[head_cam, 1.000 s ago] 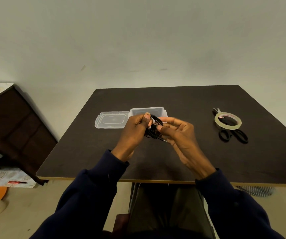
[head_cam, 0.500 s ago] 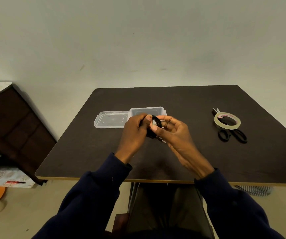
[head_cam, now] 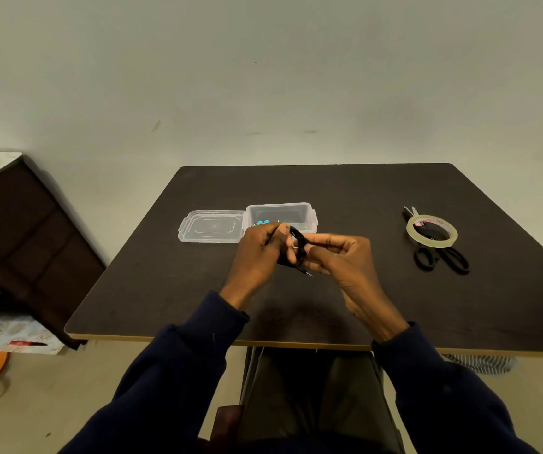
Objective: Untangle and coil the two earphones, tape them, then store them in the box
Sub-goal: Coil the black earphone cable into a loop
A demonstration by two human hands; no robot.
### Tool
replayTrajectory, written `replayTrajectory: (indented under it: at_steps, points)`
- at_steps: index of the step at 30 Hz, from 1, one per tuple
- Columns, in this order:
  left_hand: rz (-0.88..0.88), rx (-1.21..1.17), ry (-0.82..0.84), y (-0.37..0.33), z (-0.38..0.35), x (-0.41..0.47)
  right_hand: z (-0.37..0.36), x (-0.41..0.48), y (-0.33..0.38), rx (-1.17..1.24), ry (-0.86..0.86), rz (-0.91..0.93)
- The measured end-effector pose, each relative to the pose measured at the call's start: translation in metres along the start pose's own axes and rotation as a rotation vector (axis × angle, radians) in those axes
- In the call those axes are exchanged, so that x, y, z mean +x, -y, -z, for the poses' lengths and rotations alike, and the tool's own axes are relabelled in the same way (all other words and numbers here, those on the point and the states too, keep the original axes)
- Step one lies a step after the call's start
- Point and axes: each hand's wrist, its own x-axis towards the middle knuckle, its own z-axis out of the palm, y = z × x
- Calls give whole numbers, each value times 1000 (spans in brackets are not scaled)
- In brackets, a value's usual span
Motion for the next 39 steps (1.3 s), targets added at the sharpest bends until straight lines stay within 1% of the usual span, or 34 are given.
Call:
replayTrajectory:
  at_steps: [3,8,12,15,18,22,24,26,28,31,34,36,39]
  points:
    - [-1,-12,-2,-2,1,2,2,0,-2,-9,-14,30]
    - [-96,154,-47,-7,2,3,0,0,0,-64,-3,113]
    - [-128,226,-50,-6,-2,2,1,3,-5,-199,-15,104]
    - [-97,289,1,-6,-7,1,0,2,-8,-198,26,65]
    - [-62,316,40,-4,-7,2,-1,2,-12,-188,5,55]
    - [-77,304,9,-2,2,2,5,4,-9,-231,25,77]
    - [-70,305,-6,0,8,2,14,5,-2,-216,89,67]
    - [-54,268,19,1,12,2,25,7,4,-218,181,62]
    - [-9,176,70,4,14,2,33,9,10,-215,245,48]
    - [86,-53,107,4,15,2,40,8,11,-145,269,15]
    - [138,-268,105,-1,14,0,42,9,9,-81,267,9]
    - [154,-347,117,-5,14,-2,39,10,7,-78,250,59]
    - [185,-369,165,-8,17,-2,31,14,-1,-164,163,231]
